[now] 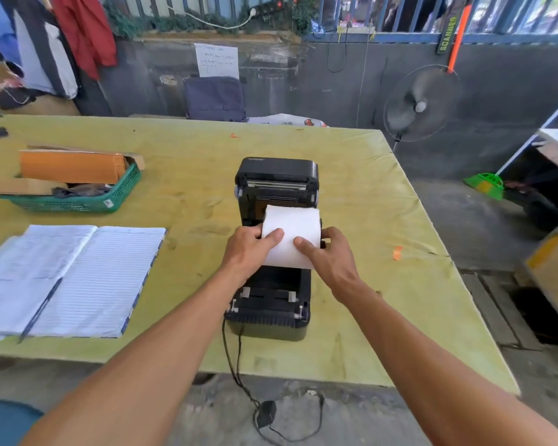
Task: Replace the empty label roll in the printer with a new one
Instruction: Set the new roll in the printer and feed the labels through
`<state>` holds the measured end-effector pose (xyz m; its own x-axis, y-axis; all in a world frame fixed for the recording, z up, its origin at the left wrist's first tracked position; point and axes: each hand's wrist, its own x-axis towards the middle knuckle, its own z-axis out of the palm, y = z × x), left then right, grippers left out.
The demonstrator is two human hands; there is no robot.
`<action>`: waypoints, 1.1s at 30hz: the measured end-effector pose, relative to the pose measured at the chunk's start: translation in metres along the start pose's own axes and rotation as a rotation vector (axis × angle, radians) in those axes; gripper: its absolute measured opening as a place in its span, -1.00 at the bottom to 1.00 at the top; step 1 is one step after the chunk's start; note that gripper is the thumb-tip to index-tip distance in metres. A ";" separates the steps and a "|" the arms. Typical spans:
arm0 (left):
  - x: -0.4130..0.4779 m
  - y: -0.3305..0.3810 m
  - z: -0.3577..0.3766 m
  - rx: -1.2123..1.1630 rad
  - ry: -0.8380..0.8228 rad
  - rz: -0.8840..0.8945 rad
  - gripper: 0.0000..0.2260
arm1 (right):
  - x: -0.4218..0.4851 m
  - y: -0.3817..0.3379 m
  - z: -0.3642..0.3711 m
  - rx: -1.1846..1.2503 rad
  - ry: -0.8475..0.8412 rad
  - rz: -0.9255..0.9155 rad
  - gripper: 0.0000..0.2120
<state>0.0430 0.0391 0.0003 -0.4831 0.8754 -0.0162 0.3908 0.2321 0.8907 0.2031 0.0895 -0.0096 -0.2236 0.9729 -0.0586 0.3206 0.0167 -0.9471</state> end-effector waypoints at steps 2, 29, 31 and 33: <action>0.001 -0.013 -0.016 -0.026 -0.023 0.007 -0.69 | -0.008 -0.003 0.019 0.017 0.025 0.002 -0.47; 0.029 -0.073 -0.014 -0.207 -0.119 -0.050 -0.69 | 0.005 0.023 0.065 0.050 0.093 0.036 -0.57; 0.030 -0.074 -0.012 -0.197 -0.118 -0.062 -0.69 | 0.006 0.026 0.066 0.052 0.087 0.041 -0.58; 0.031 -0.076 -0.012 -0.174 -0.112 -0.071 -0.71 | 0.007 0.029 0.067 0.032 0.082 0.042 -0.62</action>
<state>-0.0108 0.0434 -0.0628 -0.4105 0.9034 -0.1240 0.2131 0.2273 0.9502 0.1495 0.0816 -0.0585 -0.1340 0.9882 -0.0740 0.2984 -0.0310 -0.9539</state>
